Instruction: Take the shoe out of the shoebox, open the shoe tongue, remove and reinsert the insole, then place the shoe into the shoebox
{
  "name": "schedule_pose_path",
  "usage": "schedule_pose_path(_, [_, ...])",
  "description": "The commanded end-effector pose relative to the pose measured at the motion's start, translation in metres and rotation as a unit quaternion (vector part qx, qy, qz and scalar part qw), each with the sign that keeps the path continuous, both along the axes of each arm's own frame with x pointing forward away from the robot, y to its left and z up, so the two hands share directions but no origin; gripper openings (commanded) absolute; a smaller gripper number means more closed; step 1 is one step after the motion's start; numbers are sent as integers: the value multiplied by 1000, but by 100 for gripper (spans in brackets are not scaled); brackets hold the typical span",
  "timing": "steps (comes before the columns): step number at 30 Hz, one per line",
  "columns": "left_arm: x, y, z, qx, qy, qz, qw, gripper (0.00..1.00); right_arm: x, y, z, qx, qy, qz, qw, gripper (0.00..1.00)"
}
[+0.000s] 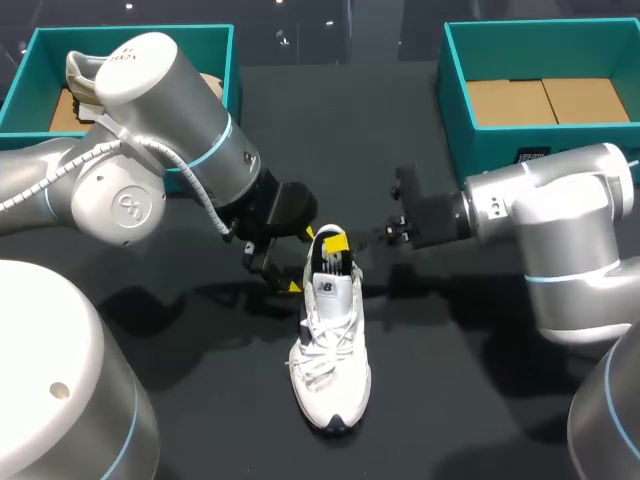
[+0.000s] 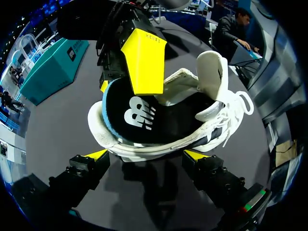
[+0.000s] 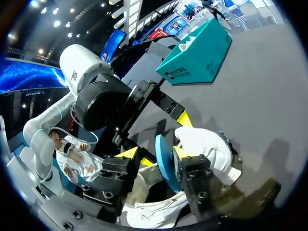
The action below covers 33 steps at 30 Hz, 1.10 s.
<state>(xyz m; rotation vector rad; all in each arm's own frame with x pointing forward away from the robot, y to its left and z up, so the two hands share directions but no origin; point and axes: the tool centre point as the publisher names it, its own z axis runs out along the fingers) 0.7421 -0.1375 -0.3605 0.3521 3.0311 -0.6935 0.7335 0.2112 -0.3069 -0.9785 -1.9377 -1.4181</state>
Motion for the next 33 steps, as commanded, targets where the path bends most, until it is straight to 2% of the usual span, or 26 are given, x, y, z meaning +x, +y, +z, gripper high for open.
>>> schedule_pose_path(1, [0, -1, 0, 1, 0, -1, 1000, 100, 0, 3, -8, -6, 7, -8, 1000, 19])
schedule_pose_path(2, [0, -1, 0, 1, 0, -1, 1000, 100, 0, 4, -11, -6, 14, -7, 1000, 2])
schedule_pose_path(3, [0, -1, 0, 1, 0, -1, 1000, 100, -1, 5, -14, -9, 18, -7, 1000, 0])
schedule_pose_path(13, [0, -1, 0, 1, 0, -1, 1000, 100, -16, 11, -36, -40, 67, 17, 997, 0])
schedule_pose_path(18, [0, -1, 0, 1, 0, -1, 1000, 100, -20, 6, -30, -38, 60, 6, 997, 0])
schedule_pose_path(19, [0, -1, 0, 1, 0, -1, 1000, 100, -19, 5, -27, -38, 56, 3, 998, 4])
schedule_pose_path(20, [0, -1, 0, 1, 0, -1, 1000, 100, -19, 5, -24, -39, 52, 2, 998, 17])
schedule_pose_path(24, [-1, 3, 4, 0, 1, -7, 1000, 100, -17, 2, -15, -44, 37, -1, 998, 39])
schedule_pose_path(33, [-3, 19, 12, 1, -1, -15, 1000, 100, -16, -8, 2, -70, 18, -8, 997, 45])
